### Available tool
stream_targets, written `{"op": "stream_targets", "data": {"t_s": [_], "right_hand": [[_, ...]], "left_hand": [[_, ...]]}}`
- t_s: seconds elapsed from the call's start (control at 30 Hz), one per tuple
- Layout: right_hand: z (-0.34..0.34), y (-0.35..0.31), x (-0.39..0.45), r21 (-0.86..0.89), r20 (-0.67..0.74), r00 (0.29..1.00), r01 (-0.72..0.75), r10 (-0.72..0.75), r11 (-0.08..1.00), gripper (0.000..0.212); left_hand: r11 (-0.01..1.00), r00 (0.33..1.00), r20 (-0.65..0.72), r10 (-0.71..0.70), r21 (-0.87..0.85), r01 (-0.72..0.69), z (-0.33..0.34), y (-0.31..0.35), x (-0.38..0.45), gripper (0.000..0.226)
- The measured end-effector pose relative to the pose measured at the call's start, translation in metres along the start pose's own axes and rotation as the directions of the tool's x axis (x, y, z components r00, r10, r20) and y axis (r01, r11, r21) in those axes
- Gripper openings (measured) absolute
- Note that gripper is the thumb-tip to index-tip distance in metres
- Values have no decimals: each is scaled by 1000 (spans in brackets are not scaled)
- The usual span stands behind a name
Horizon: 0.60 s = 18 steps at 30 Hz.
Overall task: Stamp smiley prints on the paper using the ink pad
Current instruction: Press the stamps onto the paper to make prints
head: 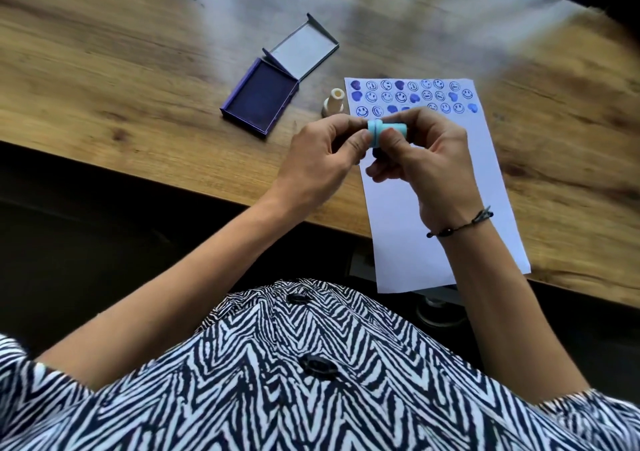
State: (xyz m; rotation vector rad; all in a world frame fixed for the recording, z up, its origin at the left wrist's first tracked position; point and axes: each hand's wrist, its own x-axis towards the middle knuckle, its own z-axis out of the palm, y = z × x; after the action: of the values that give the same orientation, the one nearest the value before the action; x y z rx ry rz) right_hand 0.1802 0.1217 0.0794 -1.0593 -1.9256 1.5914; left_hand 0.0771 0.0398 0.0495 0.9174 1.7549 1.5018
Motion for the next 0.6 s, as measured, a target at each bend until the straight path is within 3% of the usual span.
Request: {"op": "stream_targets", "data": {"t_s": [0.1,0.17,0.23,0.33,0.47,0.6], "right_hand": [[2,7,9,-254,42,999,24,-14,967,3],[6,14,14,-566,94,988,155,-124,809,10],[12,18,17,-721,173,970,242,-169,650,14],[21,22,20,-749,230,962,272,-147,604,17],[30,29,19,-787,197,959,279,-204,550,17],[33,34,14,-774,179,961,269,-209,574,12]], "left_hand": [[974,998,20,-63,221,57,-7,-3,2,19],[964,995,-23,-100,247,103,-11,-5,2,17],[969,990,-55,-129,206,138,-16,-6,-1,15],[979,984,-65,-165,112,172,-23,-7,-4,15],[981,977,-100,-186,31,190,-29,-7,-5,17],[986,981,-104,-167,1,168,-29,-3,-2,19]]}}
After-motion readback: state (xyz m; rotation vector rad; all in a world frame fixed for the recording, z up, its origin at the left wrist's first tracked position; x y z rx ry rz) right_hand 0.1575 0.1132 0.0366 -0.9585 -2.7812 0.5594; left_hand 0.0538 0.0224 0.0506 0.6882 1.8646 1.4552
